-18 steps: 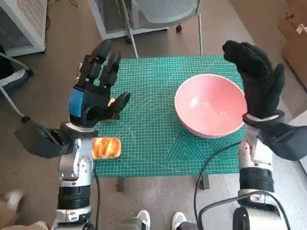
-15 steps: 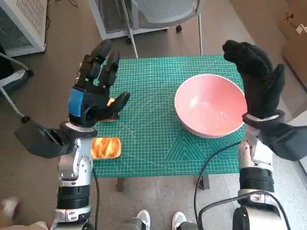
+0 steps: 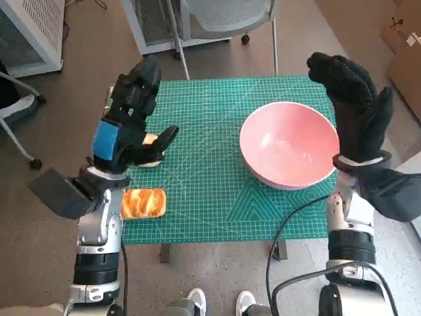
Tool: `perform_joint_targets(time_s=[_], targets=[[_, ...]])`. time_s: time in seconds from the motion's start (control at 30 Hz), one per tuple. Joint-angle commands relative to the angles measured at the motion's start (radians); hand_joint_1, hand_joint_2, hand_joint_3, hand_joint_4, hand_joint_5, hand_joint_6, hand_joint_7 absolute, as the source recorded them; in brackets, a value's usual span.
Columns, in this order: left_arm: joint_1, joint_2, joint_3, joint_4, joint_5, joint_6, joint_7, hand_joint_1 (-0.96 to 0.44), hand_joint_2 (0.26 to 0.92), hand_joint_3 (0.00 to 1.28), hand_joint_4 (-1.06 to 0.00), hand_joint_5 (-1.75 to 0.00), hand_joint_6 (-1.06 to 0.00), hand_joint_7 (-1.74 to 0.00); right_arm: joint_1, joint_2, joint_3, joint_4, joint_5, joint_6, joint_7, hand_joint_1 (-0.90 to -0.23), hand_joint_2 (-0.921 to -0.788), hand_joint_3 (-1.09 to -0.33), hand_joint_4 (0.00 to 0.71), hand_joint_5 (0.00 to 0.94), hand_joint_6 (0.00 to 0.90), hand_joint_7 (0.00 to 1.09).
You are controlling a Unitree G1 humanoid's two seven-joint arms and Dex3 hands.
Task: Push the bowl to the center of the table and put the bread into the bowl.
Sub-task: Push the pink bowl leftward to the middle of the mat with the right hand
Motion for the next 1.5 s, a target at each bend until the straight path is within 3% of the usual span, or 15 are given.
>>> perform_joint_targets(time_s=[0.03, 0.53, 0.7, 0.8, 0.93, 1.03, 1.07, 1.13, 1.23, 1.33, 1.5], targets=[[-0.012, 0.006, -0.013, 0.009, 0.018, -0.024, 0.004, -0.18, 0.737, 0.59, -0.03, -0.01, 0.00, -0.53, 0.022, 0.005, 0.005, 0.003, -0.009, 0.005, -0.007, -0.621, -0.921, -0.656, 0.242, 0.002, 0.388, 0.01], [-0.016, 0.009, -0.021, 0.025, 0.019, -0.044, -0.001, -0.20, 0.734, 0.59, -0.04, -0.01, 0.00, -0.52, 0.026, 0.000, 0.004, -0.008, -0.005, 0.014, -0.005, -0.616, -0.921, -0.644, 0.245, 0.001, 0.387, 0.01], [-0.017, 0.004, -0.025, 0.028, 0.014, -0.047, -0.003, -0.19, 0.734, 0.59, -0.03, -0.01, 0.00, -0.52, 0.015, -0.013, -0.006, 0.018, -0.003, 0.013, 0.000, -0.625, -0.921, -0.643, 0.243, 0.001, 0.386, 0.01], [-0.020, 0.000, -0.026, 0.041, 0.009, -0.053, -0.006, -0.19, 0.732, 0.60, -0.03, -0.01, 0.00, -0.51, -0.011, -0.044, -0.025, 0.083, -0.002, 0.008, 0.005, -0.628, -0.921, -0.644, 0.241, 0.000, 0.372, 0.00], [-0.021, 0.000, -0.028, 0.045, 0.009, -0.056, -0.005, -0.19, 0.732, 0.60, -0.03, -0.01, 0.00, -0.50, -0.021, -0.050, -0.029, 0.106, 0.000, -0.002, 0.010, -0.629, -0.921, -0.645, 0.239, 0.000, 0.365, 0.00], [-0.020, -0.002, -0.029, 0.047, 0.009, -0.056, -0.004, -0.19, 0.731, 0.60, -0.03, -0.01, 0.00, -0.49, -0.074, -0.127, -0.067, 0.284, -0.027, -0.023, -0.022, -0.638, -0.921, -0.645, 0.223, 0.000, 0.339, 0.00], [-0.019, -0.002, -0.028, 0.048, 0.007, -0.055, -0.004, -0.19, 0.731, 0.60, -0.03, -0.01, 0.00, -0.49, -0.090, -0.158, -0.072, 0.350, -0.052, -0.022, -0.065, -0.642, -0.921, -0.646, 0.216, 0.000, 0.329, 0.00], [-0.019, -0.003, -0.027, 0.049, 0.004, -0.053, -0.005, -0.19, 0.731, 0.60, -0.03, -0.01, 0.00, -0.48, -0.108, -0.187, -0.075, 0.421, -0.081, -0.025, -0.113, -0.646, -0.921, -0.661, 0.210, 0.000, 0.321, 0.00], [-0.019, -0.004, -0.027, 0.050, 0.003, -0.053, -0.005, -0.19, 0.731, 0.60, -0.03, -0.01, 0.00, -0.48, -0.126, -0.203, -0.073, 0.472, -0.101, -0.030, -0.146, -0.649, -0.921, -0.673, 0.206, 0.000, 0.316, 0.00], [-0.018, -0.006, -0.023, 0.047, -0.009, -0.043, -0.007, -0.19, 0.731, 0.60, -0.03, -0.01, 0.00, -0.47, -0.147, -0.242, -0.072, 0.560, -0.136, 0.047, -0.245, -0.629, -0.921, -0.707, 0.193, 0.000, 0.302, 0.00], [-0.020, -0.006, -0.025, 0.045, -0.018, -0.037, -0.004, -0.20, 0.734, 0.60, -0.03, -0.01, 0.00, -0.47, -0.159, -0.247, -0.083, 0.607, -0.148, 0.131, -0.288, -0.597, -0.921, -0.734, 0.167, 0.000, 0.277, 0.00]])
